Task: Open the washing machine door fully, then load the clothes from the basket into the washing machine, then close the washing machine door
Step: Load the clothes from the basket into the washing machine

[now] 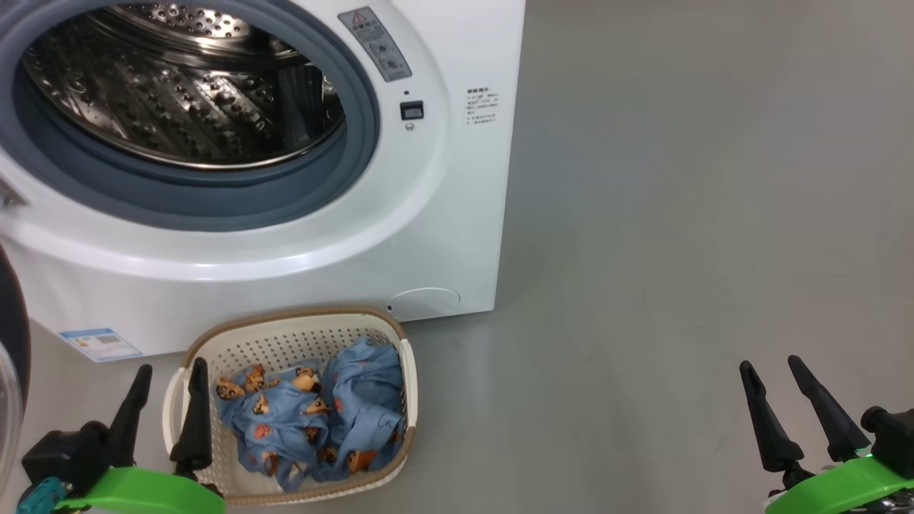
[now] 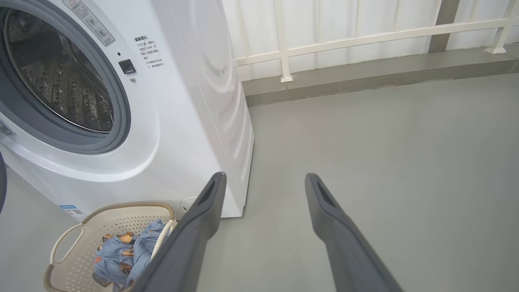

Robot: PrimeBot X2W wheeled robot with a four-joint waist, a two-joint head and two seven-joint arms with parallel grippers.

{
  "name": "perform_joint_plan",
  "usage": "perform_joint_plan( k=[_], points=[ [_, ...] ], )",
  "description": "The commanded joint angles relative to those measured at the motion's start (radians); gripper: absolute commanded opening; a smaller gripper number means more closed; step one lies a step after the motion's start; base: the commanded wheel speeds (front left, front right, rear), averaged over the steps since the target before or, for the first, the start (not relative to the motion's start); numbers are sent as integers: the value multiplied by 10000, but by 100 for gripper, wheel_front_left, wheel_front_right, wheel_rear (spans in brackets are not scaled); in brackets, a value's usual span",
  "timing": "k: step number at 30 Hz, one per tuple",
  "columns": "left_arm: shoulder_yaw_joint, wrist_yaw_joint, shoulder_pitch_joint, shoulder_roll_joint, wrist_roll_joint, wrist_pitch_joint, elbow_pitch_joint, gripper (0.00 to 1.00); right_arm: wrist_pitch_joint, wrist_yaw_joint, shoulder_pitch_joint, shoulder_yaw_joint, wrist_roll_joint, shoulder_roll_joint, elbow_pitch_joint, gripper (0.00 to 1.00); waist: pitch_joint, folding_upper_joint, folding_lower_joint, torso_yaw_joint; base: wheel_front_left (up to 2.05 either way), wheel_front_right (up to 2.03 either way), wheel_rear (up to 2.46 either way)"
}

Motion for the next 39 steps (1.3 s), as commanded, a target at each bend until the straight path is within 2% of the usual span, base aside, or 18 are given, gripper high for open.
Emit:
perform_joint_plan(
  k=[1, 11, 20, 30, 39],
  points=[
    [382, -25, -447, 267, 44, -63, -168, 100, -120, 29, -290, 185, -82, -176, -252, 100, 57, 0, 0, -17, 87, -95, 8],
    [377, -25, -614, 114, 240, -63, 94, 100, -120, 29, -410, 214, -97, -84, -260, 100, 249, 0, 0, -37, 26, -26, 0],
    [263, -25, -827, -126, 415, -63, 1026, 100, -120, 29, -695, 266, -81, 57, -371, 100, 760, 0, 0, -131, 0, 0, 0],
    [-317, -25, -2102, -302, 679, -63, 3300, 100, -120, 29, -1343, 361, -69, 287, -534, 100, 2047, 0, 0, -293, 0, 0, 0],
    [-941, -25, -4212, -38, 887, -63, 6269, 100, -120, 29, -2195, 457, -65, 459, -705, 100, 3571, 0, 0, -516, 0, 0, 0]
  ],
)
